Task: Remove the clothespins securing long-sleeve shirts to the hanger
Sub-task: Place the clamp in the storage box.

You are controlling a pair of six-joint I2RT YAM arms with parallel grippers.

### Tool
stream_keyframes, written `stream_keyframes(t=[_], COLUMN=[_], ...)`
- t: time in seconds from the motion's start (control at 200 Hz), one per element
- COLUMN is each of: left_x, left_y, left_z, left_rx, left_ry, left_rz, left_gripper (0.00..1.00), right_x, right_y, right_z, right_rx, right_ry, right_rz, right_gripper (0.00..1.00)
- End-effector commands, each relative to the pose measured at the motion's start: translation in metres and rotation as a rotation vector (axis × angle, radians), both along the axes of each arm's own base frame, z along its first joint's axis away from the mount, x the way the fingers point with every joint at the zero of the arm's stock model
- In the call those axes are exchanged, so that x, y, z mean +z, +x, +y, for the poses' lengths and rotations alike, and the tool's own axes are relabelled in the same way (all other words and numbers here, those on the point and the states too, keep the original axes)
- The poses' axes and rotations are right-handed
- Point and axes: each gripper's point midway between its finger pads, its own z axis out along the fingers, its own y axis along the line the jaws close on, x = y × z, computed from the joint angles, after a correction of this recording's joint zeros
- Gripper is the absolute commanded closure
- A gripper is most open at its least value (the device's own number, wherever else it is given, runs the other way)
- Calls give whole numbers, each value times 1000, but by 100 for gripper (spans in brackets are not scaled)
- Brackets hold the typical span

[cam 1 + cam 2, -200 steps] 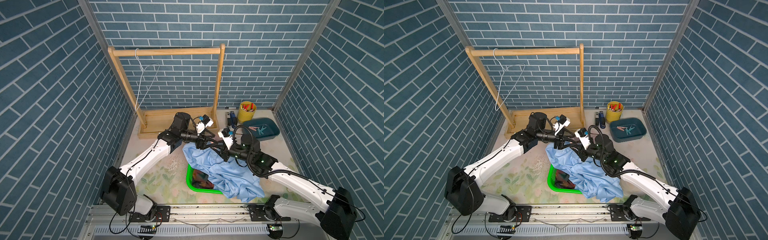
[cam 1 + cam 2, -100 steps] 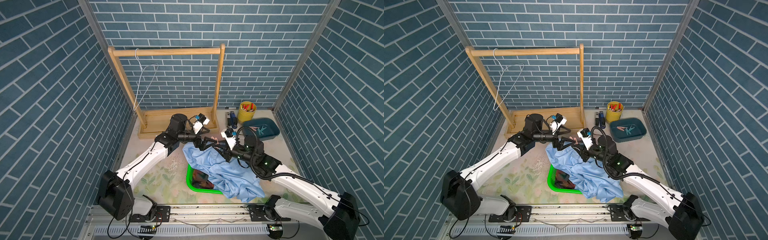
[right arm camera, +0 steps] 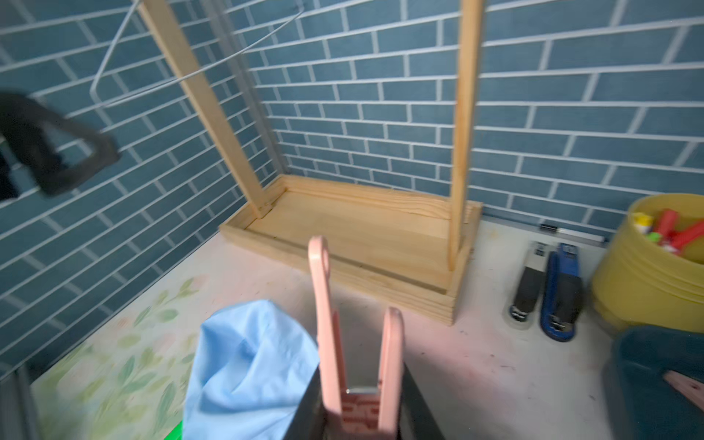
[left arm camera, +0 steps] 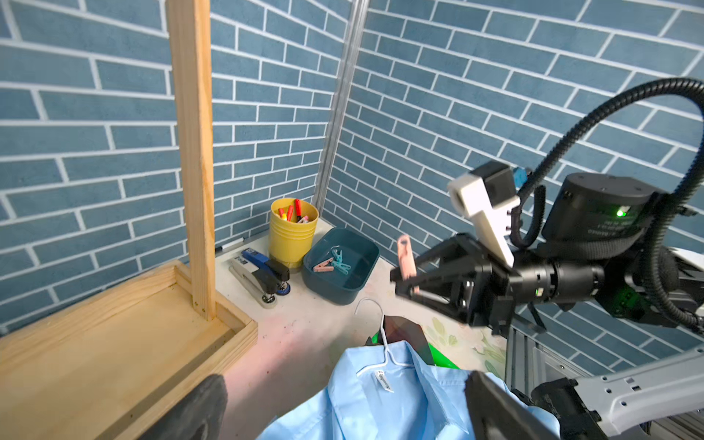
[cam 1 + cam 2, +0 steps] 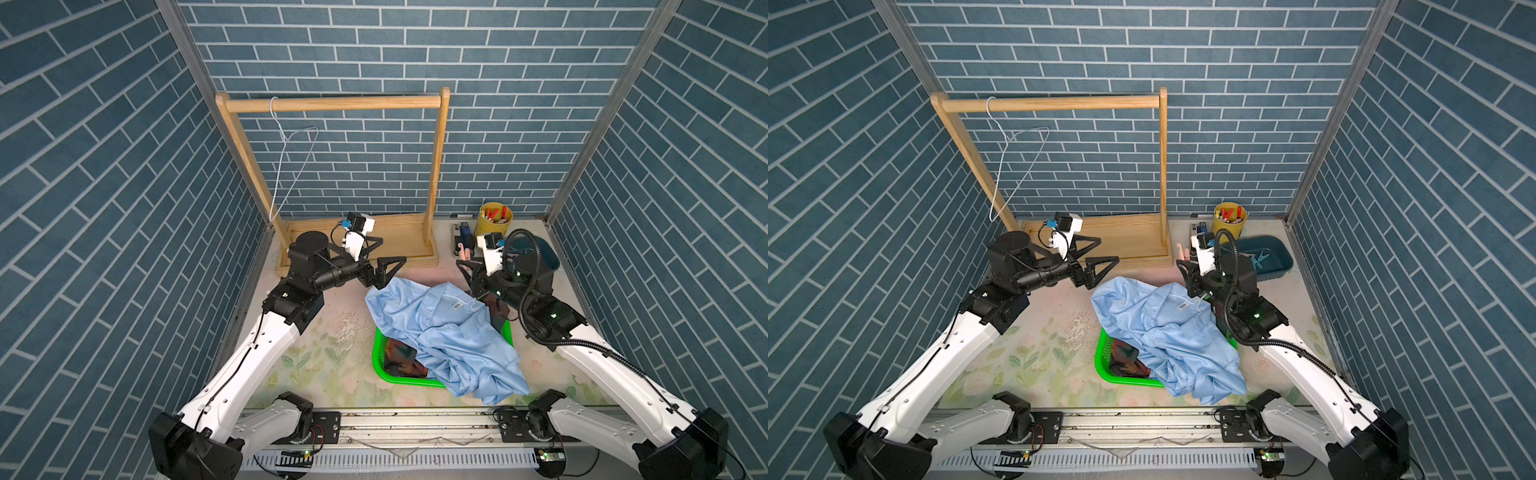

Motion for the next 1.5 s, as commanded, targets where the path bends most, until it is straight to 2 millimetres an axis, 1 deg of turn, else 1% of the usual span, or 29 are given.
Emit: stream_keyframes(t=[0.0, 0.075, 0.115, 0.175, 0.255, 0.35, 0.445, 0.58, 0.665, 0.765, 0.79, 0.825, 0.905, 1.09, 1.15, 1.195, 1.26, 1.345, 1.425, 1.495], left_x=[-31, -48, -55, -60, -64, -66, -65, -63, -63, -65, -65, -64, -65, -68, -66, -67, -68, -71, -73, -77], left_y=[1, 1, 0, -1, 3, 3, 0, -4, -5, -5, -5, -4, -4, -1, -1, -1, 0, 3, 4, 6], left_z=[2, -2, -5, -10, -12, -13, -15, -15, -16, -14, -14, -13, -13, -12, -12, -12, -11, -9, -11, -13], left_rx=[22, 4, -17, -48, -29, -30, -49, -58, -62, -52, -51, -50, -45, -34, -34, -32, -22, -5, -14, -16], left_ry=[29, 93, 115, 117, 92, 80, 108, 116, 116, 137, 140, 140, 142, 147, 148, 147, 145, 149, 149, 152], left_rz=[164, 258, 300, 318, 332, 349, 349, 348, 347, 347, 345, 343, 341, 342, 335, 332, 328, 333, 344, 355], left_gripper=[0, 0, 0, 0, 0, 0, 0, 0, 0, 0, 0, 0, 0, 0, 0, 0, 0, 0, 0, 0], right_x=[-3, -14, -21, -36, -63, -92, -117, -159, -184, -201, -203, -205, -210, -218, -217, -213, -204, -188, -172, -157], right_y=[38, 65, 78, 98, 123, 148, 172, 206, 221, 230, 231, 232, 230, 223, 221, 221, 219, 216, 206, 195], right_z=[-45, -77, -91, -116, -150, -175, -193, -208, -214, -219, -220, -222, -224, -226, -227, -226, -225, -223, -223, -218], right_rx=[-236, -385, -440, -530, -646, -724, -788, -837, -872, -911, -920, -930, -956, -977, -978, -974, -961, -940, -931, -911], right_ry=[-14, -22, -3, 36, 85, 105, 110, 162, 183, 170, 170, 172, 181, 201, 212, 217, 216, 224, 233, 229], right_rz=[54, 113, 138, 178, 256, 308, 366, 467, 512, 561, 568, 572, 585, 592, 590, 581, 565, 534, 511, 482], right_gripper=[100, 100, 100, 100, 100, 100, 100, 100, 100, 100, 100, 95, 89, 58, 45, 39, 35, 34, 33, 32])
